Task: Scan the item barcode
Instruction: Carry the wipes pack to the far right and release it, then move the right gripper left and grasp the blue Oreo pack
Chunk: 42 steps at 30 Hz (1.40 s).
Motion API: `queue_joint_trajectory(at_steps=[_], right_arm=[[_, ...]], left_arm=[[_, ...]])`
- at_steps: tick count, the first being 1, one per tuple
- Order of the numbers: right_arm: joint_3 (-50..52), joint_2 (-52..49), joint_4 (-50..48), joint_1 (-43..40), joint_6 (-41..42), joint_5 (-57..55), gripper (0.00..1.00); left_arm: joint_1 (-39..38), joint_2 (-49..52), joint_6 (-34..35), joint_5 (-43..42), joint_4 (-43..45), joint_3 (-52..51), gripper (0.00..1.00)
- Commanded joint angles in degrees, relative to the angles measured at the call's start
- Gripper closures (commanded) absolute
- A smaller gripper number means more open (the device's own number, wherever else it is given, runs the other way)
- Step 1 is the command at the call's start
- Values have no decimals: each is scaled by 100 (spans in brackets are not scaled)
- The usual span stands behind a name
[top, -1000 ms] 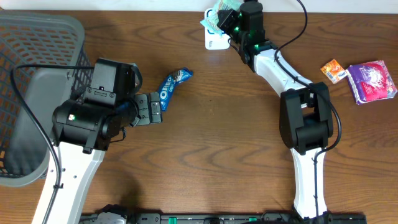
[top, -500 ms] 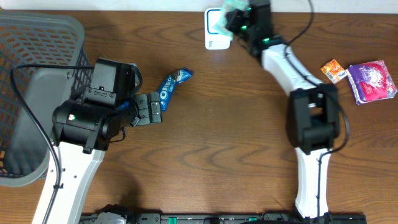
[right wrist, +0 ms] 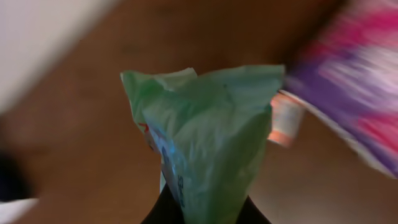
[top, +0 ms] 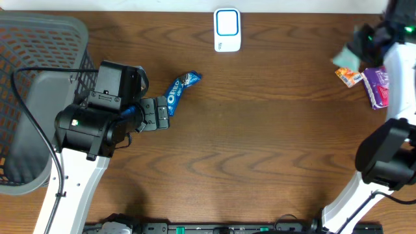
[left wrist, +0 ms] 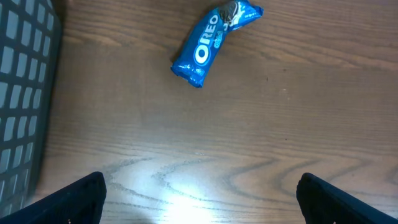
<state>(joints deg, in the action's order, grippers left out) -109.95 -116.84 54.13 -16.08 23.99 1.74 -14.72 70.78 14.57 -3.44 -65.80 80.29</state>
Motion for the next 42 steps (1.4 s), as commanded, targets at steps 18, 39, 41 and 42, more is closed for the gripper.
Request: queue_joint_trajectory(at_steps=[18,39,41,42], right_arm=[[13,-820,540,-505,-1504,-2378,65],[-352,129,634,1134,-1447,2782,11],[-350,26,619,1519,-1257,2822,4],[-350,-35,612,1694,-1163,2820,3]], left_arm=[[28,7,-37,72,-17,7,2],[28,7,-35,72,-17,7,2],[28,7,-35,72,-17,7,2],[28,7,-37,72,-15,7,2]])
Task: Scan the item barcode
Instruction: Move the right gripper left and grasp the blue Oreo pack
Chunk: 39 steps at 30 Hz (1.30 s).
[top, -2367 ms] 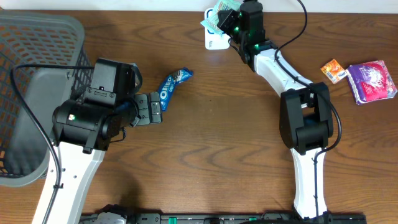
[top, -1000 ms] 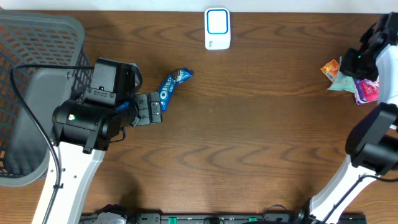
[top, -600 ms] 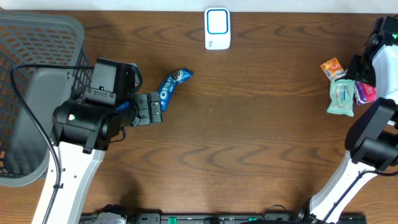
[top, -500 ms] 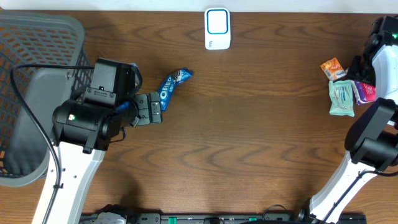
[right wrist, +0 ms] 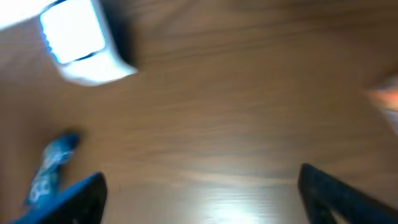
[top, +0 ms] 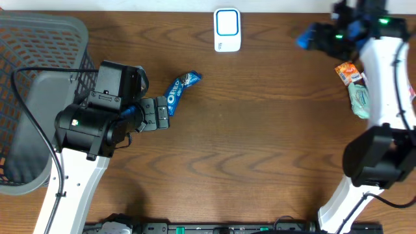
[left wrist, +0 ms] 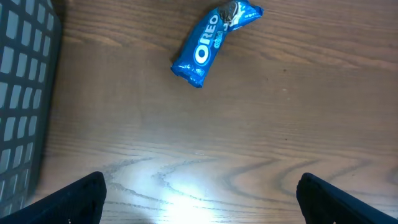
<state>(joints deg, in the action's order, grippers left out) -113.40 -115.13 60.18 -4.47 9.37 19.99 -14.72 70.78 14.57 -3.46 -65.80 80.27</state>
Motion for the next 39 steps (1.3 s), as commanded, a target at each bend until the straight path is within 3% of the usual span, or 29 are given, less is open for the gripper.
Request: queue_joint_trajectory(at_steps=[1,4,7,19,25,30,34,38,39], right_arm=[[-4,-260,0,717,376,997,2],[-4,-461,-122,1268,809,992,2],[-4,-715,-424,1814,1799,992,3],[-4,-2068,-2684,3530,4483,990,9],[-4,-2446,-2841,3873,5257,616,15],[-4,-2564,-2782,3980,5298,197,27],[-4,-2568,-2535,3980,5276,-269,48],[-7,-2568,-2398,3897,4868,-415,99],[-7,-2562,-2326,3871,4809,-356,99]], left_arm=[[28,7,-35,74,-17,9,2],[28,7,-35,72,-15,9,2],[28,7,-37,74,-15,9,2],[28,7,-35,74,-15,9,2],[28,7,-37,74,-17,9,2],[28,7,-37,74,-15,9,2],[28,7,-37,74,-15,9,2],[28,7,-37,74,-17,9,2],[28,7,-35,72,-17,9,2]])
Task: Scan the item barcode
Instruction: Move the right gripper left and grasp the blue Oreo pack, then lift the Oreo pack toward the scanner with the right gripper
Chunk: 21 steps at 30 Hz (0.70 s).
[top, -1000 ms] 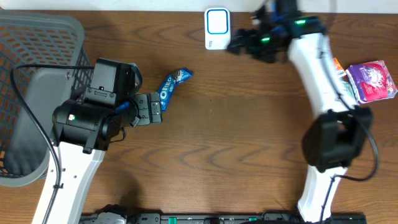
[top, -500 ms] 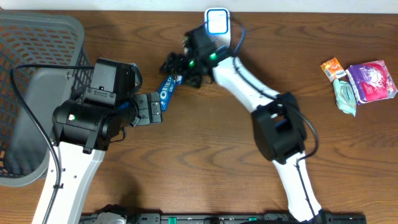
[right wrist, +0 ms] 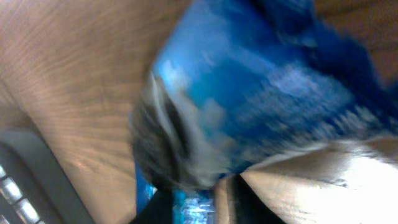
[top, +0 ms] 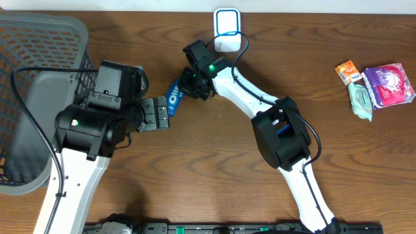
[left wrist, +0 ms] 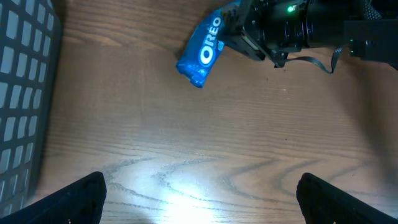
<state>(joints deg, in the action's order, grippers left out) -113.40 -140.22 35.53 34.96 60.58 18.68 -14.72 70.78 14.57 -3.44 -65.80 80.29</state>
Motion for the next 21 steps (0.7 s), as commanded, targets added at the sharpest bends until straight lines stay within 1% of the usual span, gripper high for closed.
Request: queue_joint_trajectory(at_steps=[1,4,9,12,15,16,17,19,21], right_arm=[[-7,-31,205,-92,-356,-173,99],[-9,39,533,-192,-592,-118,99],[-9,553,1694,-514,-1147,-428,99],[-9,881,2199,-671,-1381,-649,99],[-9,1139,2221,-741,-1825,-455,99],[-9,1222,2146,-745,-1827,-319,80],[-9,1224,2059,-737,-1827,-243,65],[-7,1204,1840,-678,-1823,-157,41],[-7,1150,1617,-592,-1821,-164,29]], left_arm=[[28,7,-37,72,-17,7,2],[28,7,-37,72,-15,7,2],[28,7,-37,72,-17,7,2],[28,7,-37,72,-17,7,2],[28,7,-37,72,-17,7,2],[28,7,-37,72,-17,7,2],[28,7,-37,72,-17,7,2],[28,7,-37,72,-15,7,2],[28,7,-37,72,-17,7,2]])
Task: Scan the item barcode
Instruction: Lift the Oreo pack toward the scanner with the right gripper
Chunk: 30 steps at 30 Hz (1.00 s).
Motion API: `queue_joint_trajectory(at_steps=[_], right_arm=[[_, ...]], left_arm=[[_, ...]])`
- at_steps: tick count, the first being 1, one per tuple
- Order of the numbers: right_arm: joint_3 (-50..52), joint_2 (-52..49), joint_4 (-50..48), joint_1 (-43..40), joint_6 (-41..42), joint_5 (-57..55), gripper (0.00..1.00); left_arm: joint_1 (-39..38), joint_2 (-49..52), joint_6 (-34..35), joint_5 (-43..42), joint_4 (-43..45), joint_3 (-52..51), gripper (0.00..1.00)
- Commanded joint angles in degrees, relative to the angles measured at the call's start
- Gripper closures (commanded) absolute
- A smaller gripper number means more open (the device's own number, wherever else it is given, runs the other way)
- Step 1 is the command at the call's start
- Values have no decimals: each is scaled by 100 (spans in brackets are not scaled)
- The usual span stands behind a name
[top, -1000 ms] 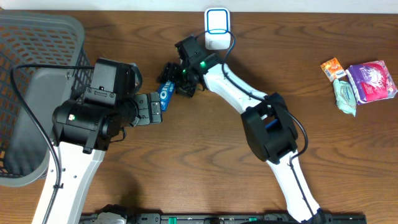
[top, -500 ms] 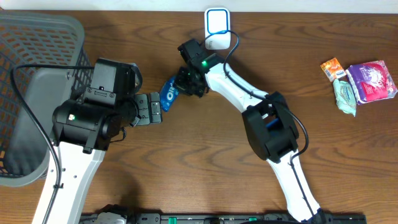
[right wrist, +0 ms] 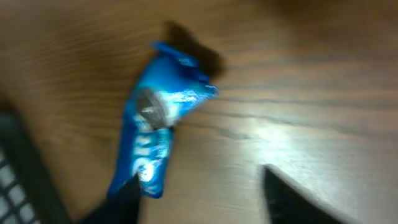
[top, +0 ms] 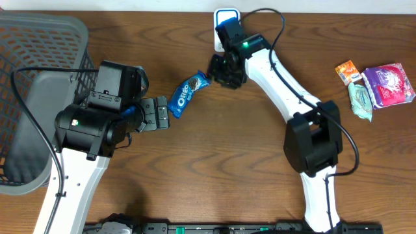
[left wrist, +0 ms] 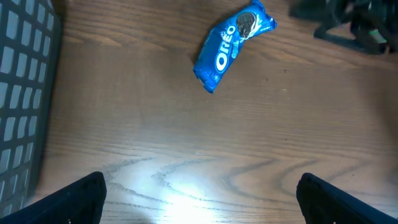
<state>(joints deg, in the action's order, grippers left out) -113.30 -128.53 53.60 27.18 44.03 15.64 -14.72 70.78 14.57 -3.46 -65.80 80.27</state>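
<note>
A blue Oreo packet (top: 187, 94) lies slanted on the wooden table, also in the left wrist view (left wrist: 232, 48) and the right wrist view (right wrist: 158, 134). The white scanner with a blue screen (top: 227, 18) stands at the table's far edge, partly behind my right arm. My right gripper (top: 214, 73) hovers just right of the packet's upper end; in its own view it (right wrist: 200, 177) is open, and its left finger overlaps the packet's lower end. My left gripper (top: 159, 112) is open and empty (left wrist: 202, 205), near the packet's lower end.
A grey mesh basket (top: 39, 39) fills the left side. At the far right lie an orange packet (top: 348, 71), a green packet (top: 359, 101) and a purple-pink packet (top: 387, 84).
My right gripper was shut on the Oreo packet's upper end; now it is open and a little to the right. The packet has shifted to the right and lies free. The left arm is unmoved.
My right gripper first held a green packet over the snacks at the far right. Then the green packet lay there and the gripper was open near the scanner. Then it was shut on the Oreo packet, which now lies released, slightly farther right.
</note>
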Motion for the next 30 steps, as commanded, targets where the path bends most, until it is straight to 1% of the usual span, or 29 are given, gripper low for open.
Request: queue_joint_trajectory(at_steps=[1,5,10,13,19,20,22,23,25,26,27,30], right_arm=[[-17,-79,-328,240,-146,142,28],[-17,-361,-931,522,365,114,29],[-17,-796,-1320,713,1043,68,29],[-17,-1086,-1561,776,1130,-13,30],[-17,-1401,-1569,763,1235,-129,30],[-17,-1412,-1574,756,1235,-195,32],[-17,-1434,-1600,737,1211,-385,45],[-17,-1434,-1676,726,1132,-450,58],[-17,-1434,-1888,691,905,-457,74],[-17,-1434,-1963,662,876,-402,90],[-17,-1434,-2037,625,876,-271,99],[-44,-1416,-2280,450,861,592,99]], left_arm=[[28,7,-37,74,-17,9,2],[28,7,-35,74,-15,9,2],[28,7,-37,74,-17,9,2],[28,7,-37,74,-15,9,2],[28,7,-37,74,-15,9,2],[28,7,-37,74,-17,9,2],[28,7,-37,74,-15,9,2],[28,7,-37,74,-17,9,2],[28,7,-37,74,-17,9,2],[28,7,-37,74,-17,9,2],[28,7,-37,74,-17,9,2],[28,7,-35,74,-17,9,2]])
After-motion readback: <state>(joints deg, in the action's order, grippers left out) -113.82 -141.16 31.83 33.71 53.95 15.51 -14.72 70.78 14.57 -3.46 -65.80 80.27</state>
